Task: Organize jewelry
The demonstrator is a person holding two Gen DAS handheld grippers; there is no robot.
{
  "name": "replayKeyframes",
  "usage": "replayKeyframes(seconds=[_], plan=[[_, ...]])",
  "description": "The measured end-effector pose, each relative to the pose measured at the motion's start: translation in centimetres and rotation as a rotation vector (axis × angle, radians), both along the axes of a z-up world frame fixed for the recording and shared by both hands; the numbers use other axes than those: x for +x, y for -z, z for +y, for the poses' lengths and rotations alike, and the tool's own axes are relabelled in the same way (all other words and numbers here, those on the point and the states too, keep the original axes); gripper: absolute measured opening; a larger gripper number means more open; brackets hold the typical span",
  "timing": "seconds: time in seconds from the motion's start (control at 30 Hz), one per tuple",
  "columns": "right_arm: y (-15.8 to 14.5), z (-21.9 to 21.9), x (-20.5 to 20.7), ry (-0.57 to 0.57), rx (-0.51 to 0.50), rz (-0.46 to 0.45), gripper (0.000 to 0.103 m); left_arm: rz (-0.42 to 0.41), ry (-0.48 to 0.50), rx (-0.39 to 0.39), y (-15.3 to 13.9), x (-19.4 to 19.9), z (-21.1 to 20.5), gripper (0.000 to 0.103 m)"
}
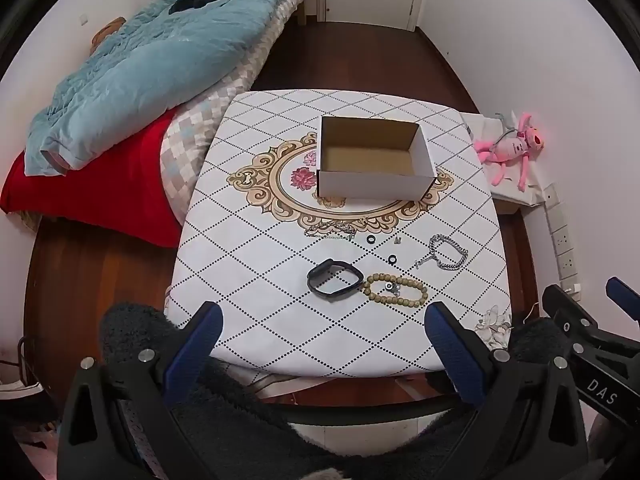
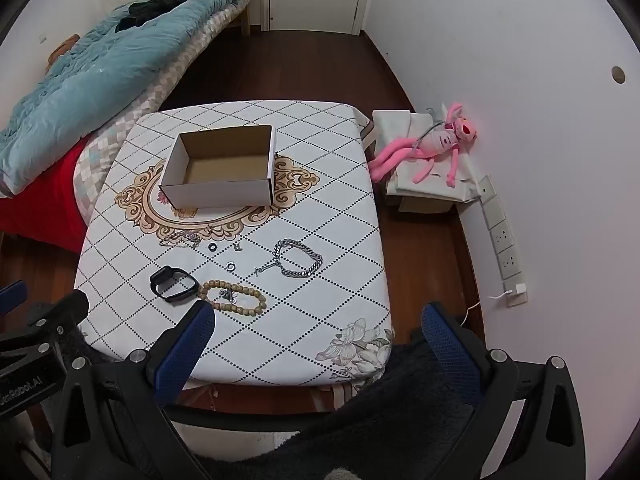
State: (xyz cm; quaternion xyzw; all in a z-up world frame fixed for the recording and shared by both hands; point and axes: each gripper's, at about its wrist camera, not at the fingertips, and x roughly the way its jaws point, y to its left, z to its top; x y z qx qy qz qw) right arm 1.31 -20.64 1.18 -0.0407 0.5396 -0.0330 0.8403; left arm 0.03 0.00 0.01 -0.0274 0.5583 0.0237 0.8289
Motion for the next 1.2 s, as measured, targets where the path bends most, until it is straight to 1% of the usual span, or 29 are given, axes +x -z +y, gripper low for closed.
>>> replayKeyframes(seconds=[0.1,0.4,0.63,0.97,1.2], plan=[[0.1,0.2,0.1,-0.004,-0.006,0.002,0.103,-0.016,0.004,-0.004,0.0,-0.1,0.0,0.103],[-0.5,-0.1,-0.1,-0.010,-0.005,-0.003,0.103,-0.014,0.003,-0.003,-0.5,-0.2,0.1,0.103],[-0.3,0.3,0.0,-0.001,0.000,-0.003,0.103,-0.014,0.004,0.001,-0.7,-0.2,-0.2,0.103],[-0.5,0.2,0.0,-0.002,0.002,-0.003,0.103,-0.026,0.035,0.005,-1.0,0.1,-0.2,0.103],[-0.8,0.1,0.1,-0.006,0.004,-0.004,0.103,-0.028,0.034,0.004,-1.0,0.0,-0.2,0.103]])
